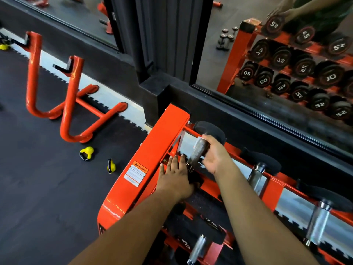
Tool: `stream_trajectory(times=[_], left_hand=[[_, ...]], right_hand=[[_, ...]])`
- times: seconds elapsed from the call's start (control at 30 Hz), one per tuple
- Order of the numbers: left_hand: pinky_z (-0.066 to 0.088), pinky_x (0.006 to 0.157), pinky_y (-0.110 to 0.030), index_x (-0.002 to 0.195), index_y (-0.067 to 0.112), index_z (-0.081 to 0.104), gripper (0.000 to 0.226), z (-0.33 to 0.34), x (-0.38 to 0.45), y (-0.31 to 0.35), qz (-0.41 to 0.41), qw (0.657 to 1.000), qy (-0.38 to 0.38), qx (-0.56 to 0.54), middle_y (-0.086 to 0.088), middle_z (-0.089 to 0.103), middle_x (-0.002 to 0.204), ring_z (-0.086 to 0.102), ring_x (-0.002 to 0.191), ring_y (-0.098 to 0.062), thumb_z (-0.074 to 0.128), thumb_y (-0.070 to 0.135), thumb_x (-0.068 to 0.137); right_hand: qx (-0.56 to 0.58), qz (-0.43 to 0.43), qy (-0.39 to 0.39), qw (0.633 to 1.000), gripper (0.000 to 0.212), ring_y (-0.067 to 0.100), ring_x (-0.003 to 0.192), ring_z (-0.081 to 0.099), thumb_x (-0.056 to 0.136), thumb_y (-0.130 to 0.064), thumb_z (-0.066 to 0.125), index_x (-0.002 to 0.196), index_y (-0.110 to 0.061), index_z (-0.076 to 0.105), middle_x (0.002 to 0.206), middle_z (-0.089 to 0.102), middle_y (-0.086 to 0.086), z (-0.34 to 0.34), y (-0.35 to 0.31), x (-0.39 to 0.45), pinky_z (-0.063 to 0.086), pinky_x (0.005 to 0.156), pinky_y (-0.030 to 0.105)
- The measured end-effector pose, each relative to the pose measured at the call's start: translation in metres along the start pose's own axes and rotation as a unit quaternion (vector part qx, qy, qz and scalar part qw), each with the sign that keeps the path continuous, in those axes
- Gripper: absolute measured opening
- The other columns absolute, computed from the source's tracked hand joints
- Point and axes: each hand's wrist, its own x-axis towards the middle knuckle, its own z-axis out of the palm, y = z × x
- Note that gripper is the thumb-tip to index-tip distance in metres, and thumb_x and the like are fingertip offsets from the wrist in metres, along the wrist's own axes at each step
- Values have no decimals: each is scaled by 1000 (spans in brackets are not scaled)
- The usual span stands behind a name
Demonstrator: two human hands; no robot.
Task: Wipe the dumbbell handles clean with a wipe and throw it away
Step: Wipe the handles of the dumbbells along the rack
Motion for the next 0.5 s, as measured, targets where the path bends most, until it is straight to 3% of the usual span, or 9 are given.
stream_trajectory(times=[0.13, 0.27, 0.5], left_hand=[[-11, 123, -50, 160, 17, -17, 99, 4, 2, -2, 1, 1000, 5, -4, -9, -14, 170, -17, 156, -24, 49, 57, 98], [-8, 125, -52, 160, 17, -15, 102, 3, 4, -2, -1, 1000, 9, -5, -10, -11, 170, -14, 156, -25, 51, 59, 96], [-9, 125, -52, 160, 16, -17, 103, 6, 4, -3, 4, 1000, 5, 1, -11, -14, 170, -16, 156, -25, 52, 57, 96]], right_hand=[[9, -8, -18, 1000, 45, 32, 113, 65, 90, -39, 68, 127, -13, 63, 121, 70, 15, -11, 7, 6, 48, 104, 50], [3, 1, -20, 1000, 36, 31, 110, 64, 93, -39, 67, 114, -10, 66, 119, 68, 15, 5, 6, -2, 53, 95, 45], [15, -6, -33, 999, 31, 28, 98, 68, 91, -35, 69, 113, -12, 69, 104, 72, 13, -6, 17, -3, 56, 84, 43]])
